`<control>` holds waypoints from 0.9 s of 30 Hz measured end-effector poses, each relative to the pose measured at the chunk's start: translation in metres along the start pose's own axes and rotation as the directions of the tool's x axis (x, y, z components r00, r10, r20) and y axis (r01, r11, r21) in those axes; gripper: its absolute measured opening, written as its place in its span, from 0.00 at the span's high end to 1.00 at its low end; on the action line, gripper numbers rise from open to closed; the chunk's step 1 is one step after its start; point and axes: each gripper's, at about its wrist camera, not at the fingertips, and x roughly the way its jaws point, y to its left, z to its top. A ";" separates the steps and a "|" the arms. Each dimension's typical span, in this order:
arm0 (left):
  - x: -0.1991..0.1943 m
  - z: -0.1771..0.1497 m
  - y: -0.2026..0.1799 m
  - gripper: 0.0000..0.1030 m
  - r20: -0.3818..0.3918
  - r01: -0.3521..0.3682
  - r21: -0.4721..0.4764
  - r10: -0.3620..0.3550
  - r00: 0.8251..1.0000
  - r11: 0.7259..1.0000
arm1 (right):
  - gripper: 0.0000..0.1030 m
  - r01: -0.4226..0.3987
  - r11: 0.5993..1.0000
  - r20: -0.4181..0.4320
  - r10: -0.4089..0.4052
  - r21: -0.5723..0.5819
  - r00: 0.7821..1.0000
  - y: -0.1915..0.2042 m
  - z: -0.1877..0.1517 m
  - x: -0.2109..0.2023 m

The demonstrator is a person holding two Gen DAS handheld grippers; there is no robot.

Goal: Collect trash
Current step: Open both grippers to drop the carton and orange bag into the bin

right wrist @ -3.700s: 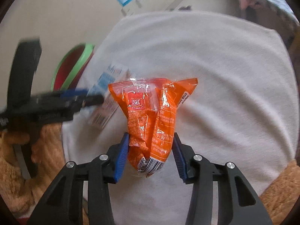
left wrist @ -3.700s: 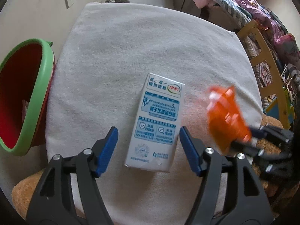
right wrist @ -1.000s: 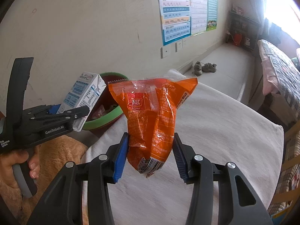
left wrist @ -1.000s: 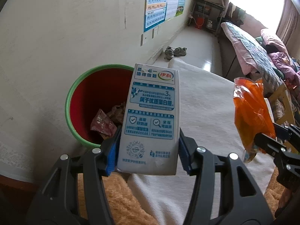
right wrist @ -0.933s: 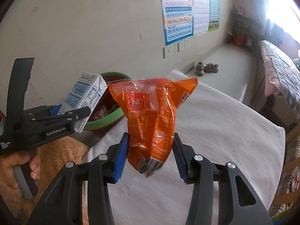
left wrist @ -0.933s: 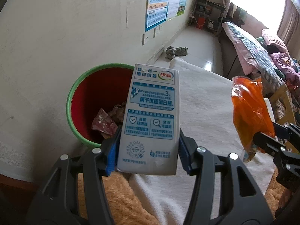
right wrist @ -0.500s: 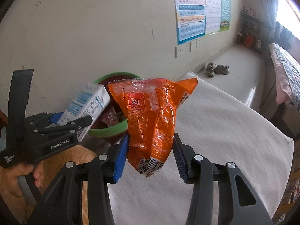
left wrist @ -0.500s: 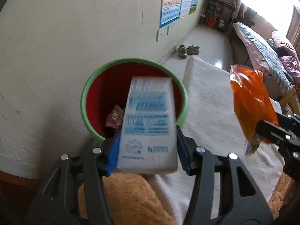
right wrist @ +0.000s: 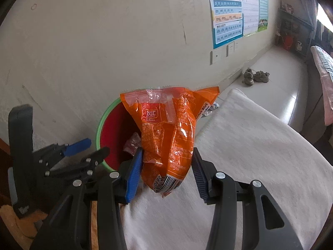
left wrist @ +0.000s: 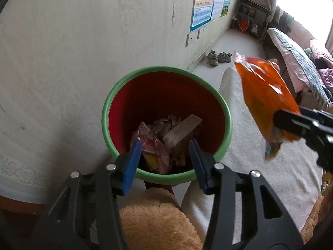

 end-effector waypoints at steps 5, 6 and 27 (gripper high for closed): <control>-0.002 -0.010 0.007 0.54 -0.005 0.019 -0.051 -0.019 1.000 0.999 | 0.56 -0.008 1.000 -0.017 0.008 -0.016 1.000 0.008 0.014 0.016; -0.001 -0.013 0.008 0.54 -0.010 0.023 -0.063 -0.023 1.000 0.998 | 0.56 -0.011 1.000 -0.021 0.011 -0.018 1.000 0.009 0.016 0.018; 0.017 -0.032 0.015 0.40 -0.076 0.011 -0.123 -0.021 0.997 0.992 | 0.37 -0.007 0.995 -0.003 0.007 -0.100 1.000 0.032 0.038 0.042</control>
